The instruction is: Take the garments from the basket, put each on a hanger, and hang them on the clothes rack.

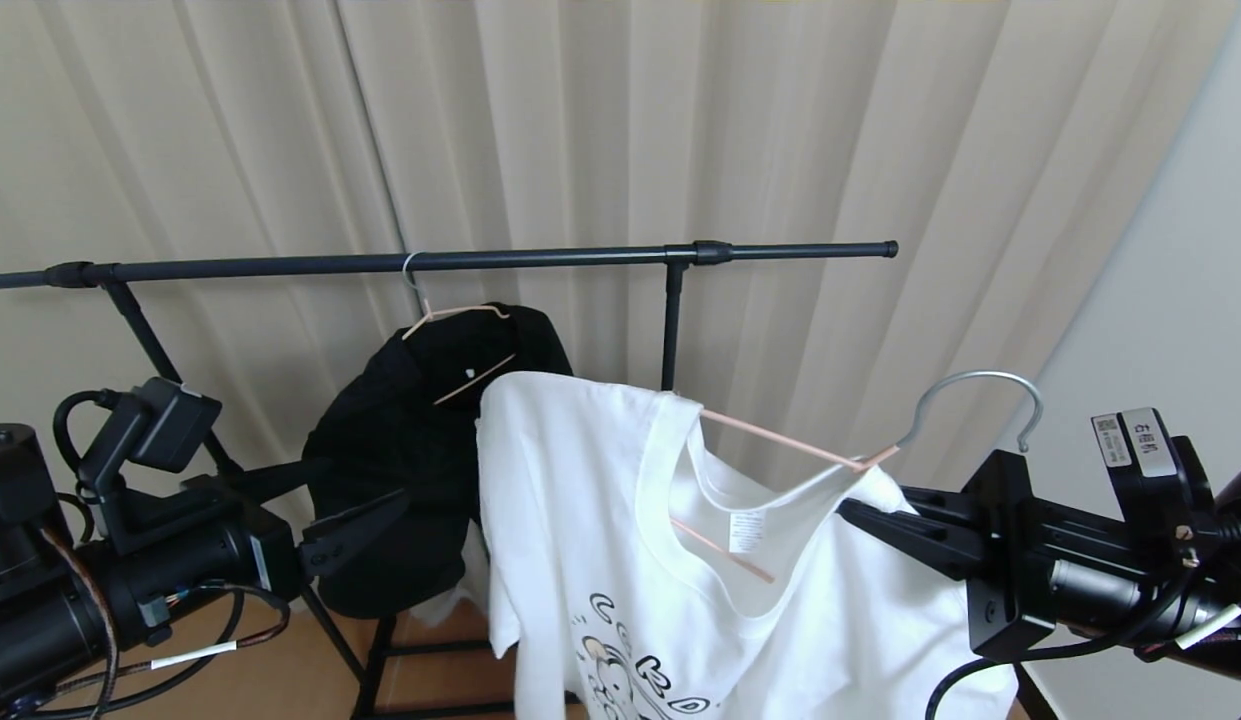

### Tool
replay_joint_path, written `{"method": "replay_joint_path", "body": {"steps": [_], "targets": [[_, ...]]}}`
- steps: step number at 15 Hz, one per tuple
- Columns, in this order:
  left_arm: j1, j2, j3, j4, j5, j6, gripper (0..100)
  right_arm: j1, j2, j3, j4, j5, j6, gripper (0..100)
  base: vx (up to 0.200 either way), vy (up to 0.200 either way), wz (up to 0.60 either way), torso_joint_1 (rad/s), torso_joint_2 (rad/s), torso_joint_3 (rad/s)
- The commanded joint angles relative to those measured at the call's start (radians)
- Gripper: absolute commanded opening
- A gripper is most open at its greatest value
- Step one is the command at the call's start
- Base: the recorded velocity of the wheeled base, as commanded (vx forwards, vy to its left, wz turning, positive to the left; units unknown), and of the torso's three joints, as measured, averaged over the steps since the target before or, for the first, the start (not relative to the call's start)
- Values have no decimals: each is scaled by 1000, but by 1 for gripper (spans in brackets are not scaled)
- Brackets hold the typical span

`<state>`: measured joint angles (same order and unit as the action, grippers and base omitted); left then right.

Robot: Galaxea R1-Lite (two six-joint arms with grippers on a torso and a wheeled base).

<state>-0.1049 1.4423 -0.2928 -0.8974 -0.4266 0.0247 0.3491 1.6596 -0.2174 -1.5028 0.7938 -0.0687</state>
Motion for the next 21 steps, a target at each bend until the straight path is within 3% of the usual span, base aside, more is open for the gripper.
{"method": "replay_joint_path", "body": {"steps": [1, 4, 6, 11, 15, 21], "targets": [[-1, -3, 7, -1, -14, 0, 100, 1, 2, 3, -1, 1, 0, 0, 0, 0, 0, 0, 0, 0], [2, -5, 29, -37, -63, -2, 100, 1, 5, 7, -1, 1, -2, 0, 0, 0, 0, 0, 0, 0], [10, -5, 52, -126, -73, -17, 100, 2, 37, 21, -4, 1, -5, 0, 0, 0, 0, 0, 0, 0], [-18, -80, 26, -120, -73, -55, 100, 10, 78, 33, -8, 8, -13, 0, 0, 0, 0, 0, 0, 0], [-160, -160, -252, 310, -73, -9, 100, 21, 112, 47, -8, 77, -26, 0, 0, 0, 0, 0, 0, 0], [-297, -149, -486, 700, -77, 156, 100, 21, 115, 61, -8, 113, -25, 0, 0, 0, 0, 0, 0, 0]]}}
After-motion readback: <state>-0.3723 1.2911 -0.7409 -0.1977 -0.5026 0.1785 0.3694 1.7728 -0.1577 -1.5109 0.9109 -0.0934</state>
